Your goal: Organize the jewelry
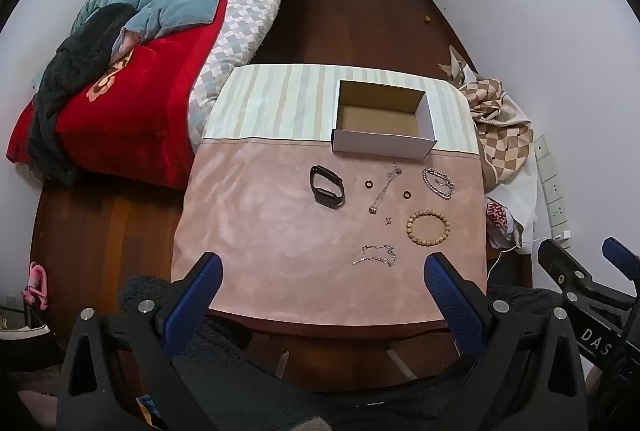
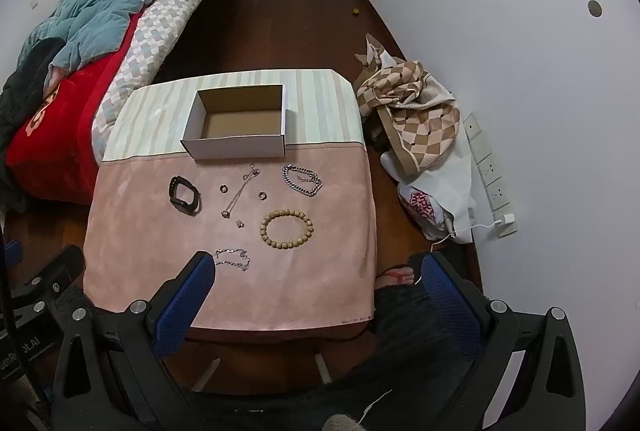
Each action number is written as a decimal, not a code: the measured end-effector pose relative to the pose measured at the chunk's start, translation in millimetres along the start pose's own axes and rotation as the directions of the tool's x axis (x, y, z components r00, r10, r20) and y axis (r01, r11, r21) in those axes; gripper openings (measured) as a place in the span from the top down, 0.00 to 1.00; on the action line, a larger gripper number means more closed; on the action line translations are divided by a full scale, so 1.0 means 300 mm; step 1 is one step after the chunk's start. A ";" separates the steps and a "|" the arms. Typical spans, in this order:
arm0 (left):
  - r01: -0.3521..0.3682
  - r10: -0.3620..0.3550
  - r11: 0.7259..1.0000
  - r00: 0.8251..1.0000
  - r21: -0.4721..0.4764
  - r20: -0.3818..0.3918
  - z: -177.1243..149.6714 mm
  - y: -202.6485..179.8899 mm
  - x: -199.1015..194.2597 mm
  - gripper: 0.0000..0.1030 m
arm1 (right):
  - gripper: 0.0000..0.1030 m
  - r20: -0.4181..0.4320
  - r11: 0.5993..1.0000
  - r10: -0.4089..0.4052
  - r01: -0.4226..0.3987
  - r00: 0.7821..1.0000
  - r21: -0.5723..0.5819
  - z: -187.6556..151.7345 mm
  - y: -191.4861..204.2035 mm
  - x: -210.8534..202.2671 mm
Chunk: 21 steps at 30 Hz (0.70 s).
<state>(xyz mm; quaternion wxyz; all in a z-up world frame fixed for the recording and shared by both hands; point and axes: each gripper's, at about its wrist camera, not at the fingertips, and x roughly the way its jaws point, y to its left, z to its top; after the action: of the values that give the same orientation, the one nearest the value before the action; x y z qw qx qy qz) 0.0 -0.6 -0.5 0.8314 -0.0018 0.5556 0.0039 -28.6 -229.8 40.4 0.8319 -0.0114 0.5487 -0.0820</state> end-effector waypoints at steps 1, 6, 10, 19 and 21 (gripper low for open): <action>-0.003 0.003 1.000 1.000 0.001 -0.002 0.000 -0.003 0.000 0.00 | 0.00 -0.002 1.000 -0.010 0.010 1.000 -0.003 0.001 0.002 0.000; 0.023 -0.023 1.000 1.000 -0.005 0.004 0.000 0.006 0.001 0.00 | 0.00 0.007 1.000 -0.016 0.016 1.000 -0.004 0.001 0.004 -0.005; 0.023 -0.023 1.000 1.000 -0.004 0.004 0.000 0.008 0.002 0.00 | 0.00 0.009 1.000 -0.018 0.018 1.000 -0.003 -0.003 0.008 -0.008; 0.024 -0.024 1.000 1.000 -0.001 0.014 0.006 -0.016 0.005 0.00 | 0.00 0.016 1.000 -0.023 0.023 1.000 -0.005 -0.003 0.000 -0.009; 0.029 -0.029 1.000 0.999 0.005 0.015 0.004 -0.011 -0.010 0.00 | 0.00 0.018 1.000 -0.022 0.022 1.000 -0.004 0.008 -0.004 -0.009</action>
<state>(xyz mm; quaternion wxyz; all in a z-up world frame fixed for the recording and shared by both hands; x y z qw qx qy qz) 0.1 -3.8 2.7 0.8356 -0.0079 0.5492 -0.0094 -27.4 -230.9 43.9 0.8357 -0.0201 0.5413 -0.0900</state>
